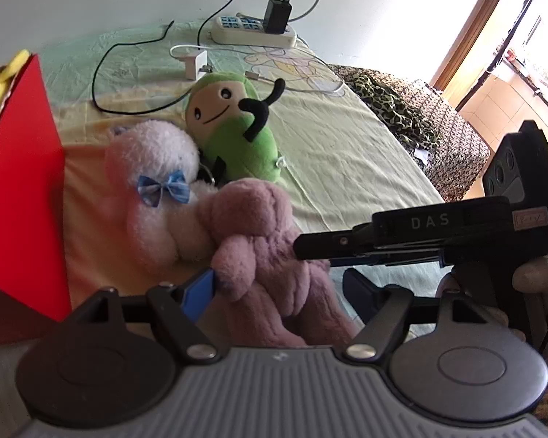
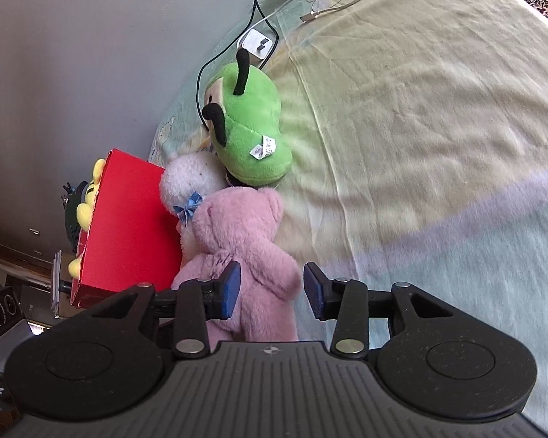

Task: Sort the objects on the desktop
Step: 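Lift the pink teddy off the bed with the right gripper, then carry the pink teddy with the right gripper over the red box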

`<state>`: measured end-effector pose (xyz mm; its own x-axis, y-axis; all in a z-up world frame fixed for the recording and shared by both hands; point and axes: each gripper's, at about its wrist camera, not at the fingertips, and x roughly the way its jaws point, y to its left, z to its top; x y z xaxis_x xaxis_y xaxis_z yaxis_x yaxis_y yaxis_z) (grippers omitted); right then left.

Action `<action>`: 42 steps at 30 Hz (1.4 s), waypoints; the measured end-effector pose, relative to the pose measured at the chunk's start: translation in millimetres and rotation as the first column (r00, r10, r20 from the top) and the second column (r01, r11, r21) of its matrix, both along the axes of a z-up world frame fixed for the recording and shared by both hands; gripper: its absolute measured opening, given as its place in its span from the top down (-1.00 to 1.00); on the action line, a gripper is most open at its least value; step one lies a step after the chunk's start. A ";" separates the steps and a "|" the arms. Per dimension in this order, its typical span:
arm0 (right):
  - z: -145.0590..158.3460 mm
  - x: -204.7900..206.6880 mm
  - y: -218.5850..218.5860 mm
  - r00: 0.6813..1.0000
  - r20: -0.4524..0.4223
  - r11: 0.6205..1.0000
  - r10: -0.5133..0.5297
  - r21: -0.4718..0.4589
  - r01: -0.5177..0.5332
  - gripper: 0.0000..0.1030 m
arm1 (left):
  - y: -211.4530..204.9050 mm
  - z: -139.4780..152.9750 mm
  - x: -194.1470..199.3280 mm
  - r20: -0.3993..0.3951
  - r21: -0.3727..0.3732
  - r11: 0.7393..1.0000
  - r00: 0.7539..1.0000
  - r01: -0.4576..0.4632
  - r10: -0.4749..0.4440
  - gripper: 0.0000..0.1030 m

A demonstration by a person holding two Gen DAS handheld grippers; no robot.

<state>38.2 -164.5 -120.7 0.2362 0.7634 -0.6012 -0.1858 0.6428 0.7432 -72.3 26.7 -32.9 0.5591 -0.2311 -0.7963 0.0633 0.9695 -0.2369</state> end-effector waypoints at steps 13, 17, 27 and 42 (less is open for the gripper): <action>3.5 9.6 14.8 0.989 0.018 0.989 0.145 0.012 -0.145 0.23 | 10.5 7.9 -4.8 -0.017 0.039 0.999 1.000 -0.023 0.024 -0.51; 8.4 6.4 20.3 0.982 0.036 0.982 0.184 0.021 -0.185 0.24 | 12.0 5.0 -7.7 -0.028 0.055 0.998 0.999 -0.025 0.026 -0.54; 12.7 3.7 27.2 0.974 0.025 0.968 0.223 0.111 -0.225 0.25 | 21.7 -30.5 -7.3 -0.093 0.057 0.997 0.994 -0.050 0.055 -0.78; -7.6 4.2 67.8 0.946 -0.015 0.942 0.324 0.099 -0.321 0.15 | 9.5 -46.5 -2.9 -0.111 0.102 0.995 0.994 0.004 0.007 -0.78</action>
<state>42.4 -96.6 -128.3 -0.0498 0.8486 -0.5266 -0.3478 0.4796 0.8056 -75.2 36.2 -79.4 0.4664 -0.1449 -0.8726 0.0407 0.9890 -0.1424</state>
